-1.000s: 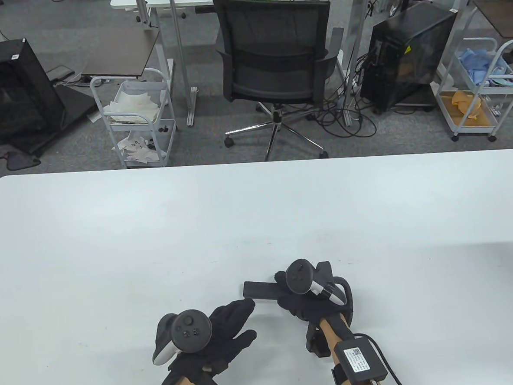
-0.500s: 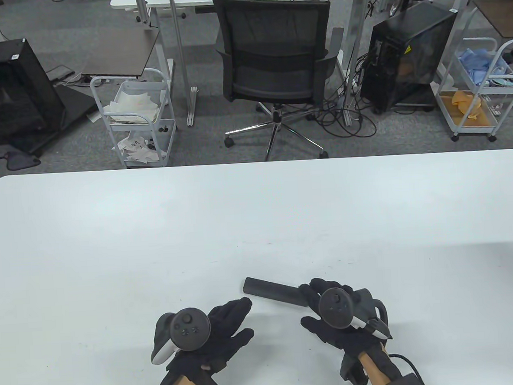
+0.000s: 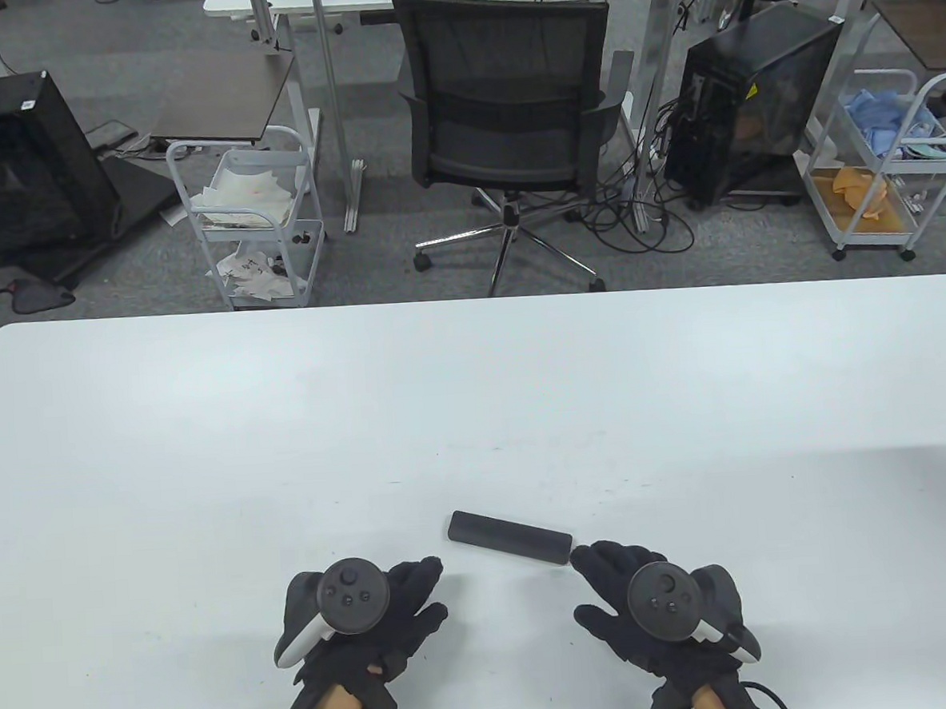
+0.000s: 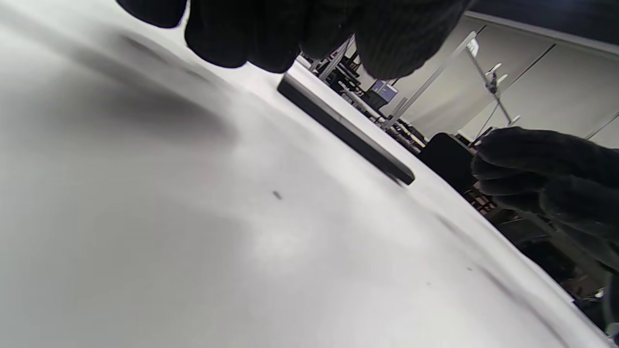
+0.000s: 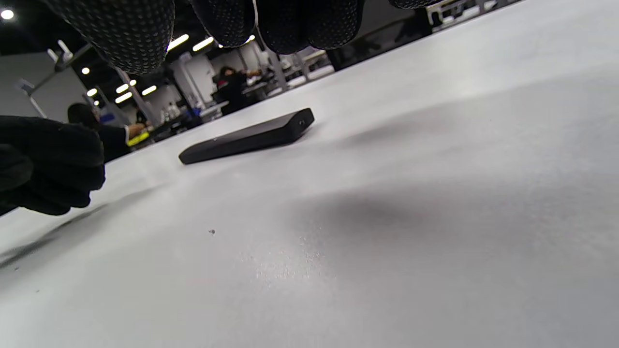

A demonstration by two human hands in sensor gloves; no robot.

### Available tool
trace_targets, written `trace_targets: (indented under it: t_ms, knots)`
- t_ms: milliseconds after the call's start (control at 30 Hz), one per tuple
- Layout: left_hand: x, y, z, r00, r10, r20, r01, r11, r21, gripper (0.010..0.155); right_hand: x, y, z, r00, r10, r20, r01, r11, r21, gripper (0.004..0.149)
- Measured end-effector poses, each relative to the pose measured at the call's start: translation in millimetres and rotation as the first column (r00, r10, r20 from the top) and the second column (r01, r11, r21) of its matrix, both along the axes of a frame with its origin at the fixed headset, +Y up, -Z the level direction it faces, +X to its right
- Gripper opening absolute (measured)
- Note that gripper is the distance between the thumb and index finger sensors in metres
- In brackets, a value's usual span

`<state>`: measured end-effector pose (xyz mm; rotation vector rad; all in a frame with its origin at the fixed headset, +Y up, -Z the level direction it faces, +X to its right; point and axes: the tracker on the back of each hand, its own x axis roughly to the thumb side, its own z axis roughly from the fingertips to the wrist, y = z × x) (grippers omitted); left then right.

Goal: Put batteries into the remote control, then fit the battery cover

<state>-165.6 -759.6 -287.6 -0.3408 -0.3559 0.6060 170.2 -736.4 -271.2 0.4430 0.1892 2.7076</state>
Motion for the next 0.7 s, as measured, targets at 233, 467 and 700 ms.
trace_targets:
  t_ms: [233,467,700]
  knots:
    - [-2,-1,1,1.000,-0.008,-0.015,0.008,1.000,-0.026,0.064,0,-9,-3,1.000,0.003,-0.006,-0.003,0.997,-0.073,0.069]
    - [-2,-3,2,1.000,-0.003,-0.010,0.002,0.999,-0.037,0.064,-2,-10,-4,1.000,-0.001,-0.016,0.000,0.997,-0.084,0.069]
    - [-4,-4,4,1.000,0.013,-0.012,-0.014,0.999,-0.051,0.064,-7,-12,-5,1.000,-0.006,-0.030,0.003,0.995,-0.097,0.069]
